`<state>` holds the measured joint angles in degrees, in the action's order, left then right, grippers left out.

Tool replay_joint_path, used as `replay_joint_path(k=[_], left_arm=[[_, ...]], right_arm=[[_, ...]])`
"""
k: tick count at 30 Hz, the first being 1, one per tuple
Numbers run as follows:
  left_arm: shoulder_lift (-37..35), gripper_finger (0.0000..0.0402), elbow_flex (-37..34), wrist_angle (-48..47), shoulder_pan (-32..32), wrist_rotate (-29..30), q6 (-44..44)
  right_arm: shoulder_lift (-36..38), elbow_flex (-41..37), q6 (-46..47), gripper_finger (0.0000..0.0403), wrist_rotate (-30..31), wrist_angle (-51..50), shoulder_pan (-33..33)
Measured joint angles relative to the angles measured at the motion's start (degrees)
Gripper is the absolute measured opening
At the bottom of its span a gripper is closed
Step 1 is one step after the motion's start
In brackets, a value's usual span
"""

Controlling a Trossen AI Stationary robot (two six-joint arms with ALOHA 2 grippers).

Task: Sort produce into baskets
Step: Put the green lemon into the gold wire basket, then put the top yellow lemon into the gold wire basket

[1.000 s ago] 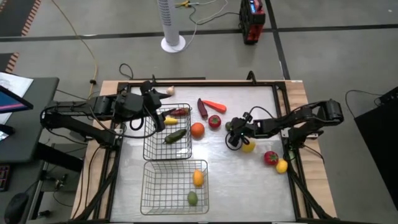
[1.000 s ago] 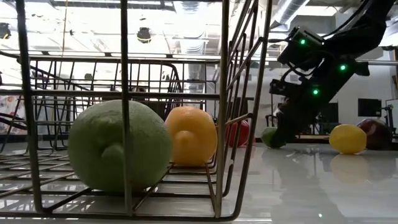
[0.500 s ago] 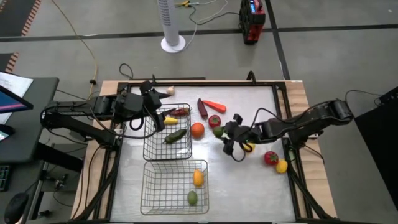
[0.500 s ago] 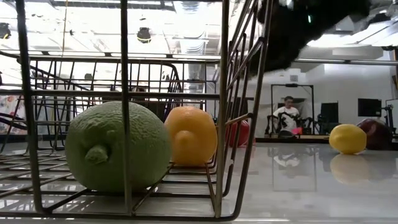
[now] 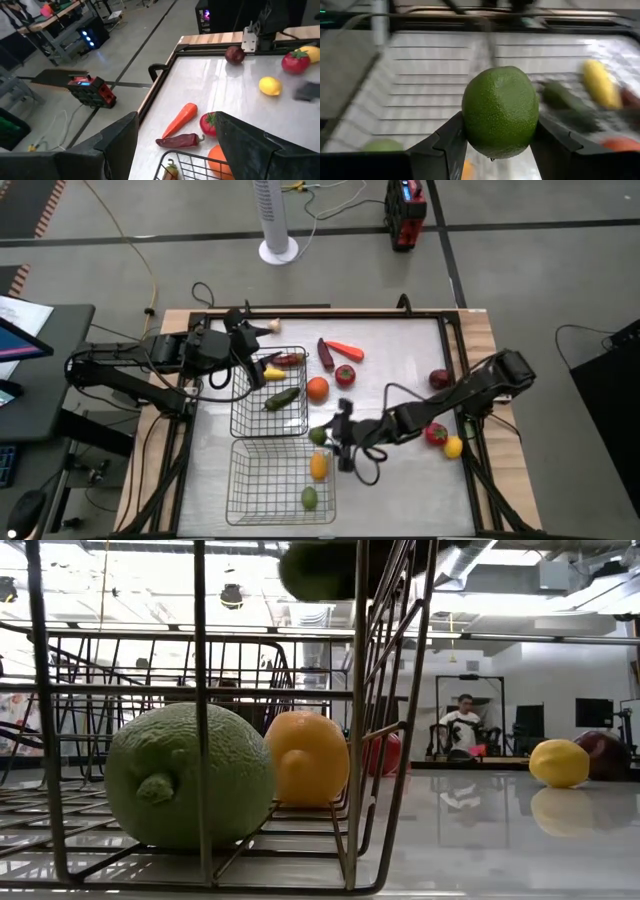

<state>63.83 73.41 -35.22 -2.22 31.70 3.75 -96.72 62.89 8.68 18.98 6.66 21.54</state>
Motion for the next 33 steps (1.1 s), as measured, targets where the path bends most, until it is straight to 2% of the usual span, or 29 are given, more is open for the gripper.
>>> replay_joint_path(k=[5,9,13,17,19,24,27,31,33], left_arm=[[-0.5,0.0249,0.0,0.0,0.0,1.8,1.2],[-1.2,0.0249,0.0,-0.2,0.0,2.0,1.2],[-1.4,0.0249,0.0,-0.8,0.0,1.9,0.7],[-1.6,0.0249,0.0,-1.5,0.0,1.9,0.2],[-1.6,0.0249,0.0,-2.1,0.0,1.9,-0.1],[-1.6,0.0249,0.0,-4.5,0.0,-1.3,-1.0],[-1.6,0.0249,0.0,-6.6,0.0,-3.8,-1.3],[-1.6,0.0249,0.0,-6.9,0.0,-4.2,-1.4],[-1.6,0.0249,0.0,-6.7,0.0,-4.3,-1.6]], right_arm=[[-4.5,6.3,-2.7,0.0212,-7.0,-0.5,1.1],[-5.9,7.9,-2.9,0.0222,-7.3,-2.5,1.4],[-5.8,7.8,-1.4,0.0261,-7.9,-4.4,0.6],[-2.9,7.8,-1.6,0.0296,-8.2,-8.0,0.3],[-0.5,7.9,-1.6,0.0306,-5.8,-11.3,0.3],[5.2,4.5,4.6,0.0310,0.2,-27.9,0.5],[9.3,0.7,11.4,0.0307,0.5,-39.9,1.4],[13.0,-4.2,18.2,0.0302,-1.2,-56.7,2.5],[14.5,-6.9,20.1,0.0301,-1.2,-60.2,2.5]])
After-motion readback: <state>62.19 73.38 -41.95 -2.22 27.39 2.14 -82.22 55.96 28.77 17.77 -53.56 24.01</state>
